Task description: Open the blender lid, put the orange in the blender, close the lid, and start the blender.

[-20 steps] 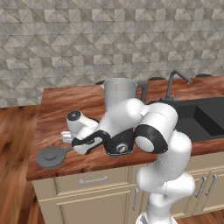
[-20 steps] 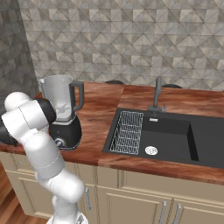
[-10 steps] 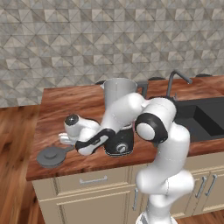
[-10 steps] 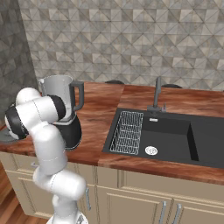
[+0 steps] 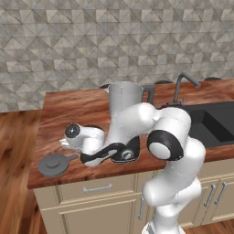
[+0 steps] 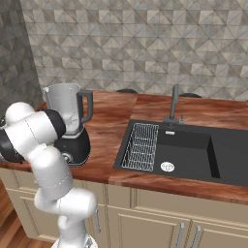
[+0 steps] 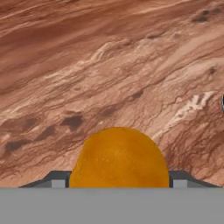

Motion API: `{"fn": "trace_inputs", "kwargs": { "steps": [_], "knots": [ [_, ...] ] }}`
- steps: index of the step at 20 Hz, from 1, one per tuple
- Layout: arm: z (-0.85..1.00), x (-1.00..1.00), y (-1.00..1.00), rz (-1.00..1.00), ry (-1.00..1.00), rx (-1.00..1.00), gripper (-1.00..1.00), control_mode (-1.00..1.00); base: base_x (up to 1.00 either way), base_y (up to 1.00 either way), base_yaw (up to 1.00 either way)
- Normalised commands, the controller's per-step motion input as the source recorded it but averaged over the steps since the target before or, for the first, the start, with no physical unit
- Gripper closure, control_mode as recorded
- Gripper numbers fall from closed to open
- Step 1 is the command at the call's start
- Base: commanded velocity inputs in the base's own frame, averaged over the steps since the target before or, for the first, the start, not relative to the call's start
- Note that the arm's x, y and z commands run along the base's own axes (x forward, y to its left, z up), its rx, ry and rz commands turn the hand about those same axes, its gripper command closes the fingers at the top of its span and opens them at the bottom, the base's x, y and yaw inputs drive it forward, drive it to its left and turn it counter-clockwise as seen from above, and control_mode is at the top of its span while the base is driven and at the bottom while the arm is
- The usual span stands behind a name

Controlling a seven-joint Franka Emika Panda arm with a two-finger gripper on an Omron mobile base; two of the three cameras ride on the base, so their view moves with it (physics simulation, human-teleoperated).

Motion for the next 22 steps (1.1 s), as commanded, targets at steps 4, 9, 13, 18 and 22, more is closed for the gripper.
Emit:
{"fn": "trace_inputs", "kwargs": {
  "steps": [4,9,13,18,22],
  "knots": [
    [1.0,-0.34,-0.34,0.0,-0.14,0.1,1.0,-1.0,0.0,0.0,0.0],
    [1.0,-0.2,-0.12,-0.02,-0.12,0.09,1.0,-1.0,0.0,0.0,0.0],
    [1.0,-0.06,0.0,-0.05,-0.08,0.04,1.0,-1.0,0.0,0.0,0.0],
    [1.0,-0.07,0.0,-0.06,-0.07,0.02,1.0,-1.0,0.0,0.0,0.0],
    [1.0,-0.12,0.0,-0.06,-0.05,0.01,1.0,-1.0,0.0,0.0,0.0]
  ]
}}
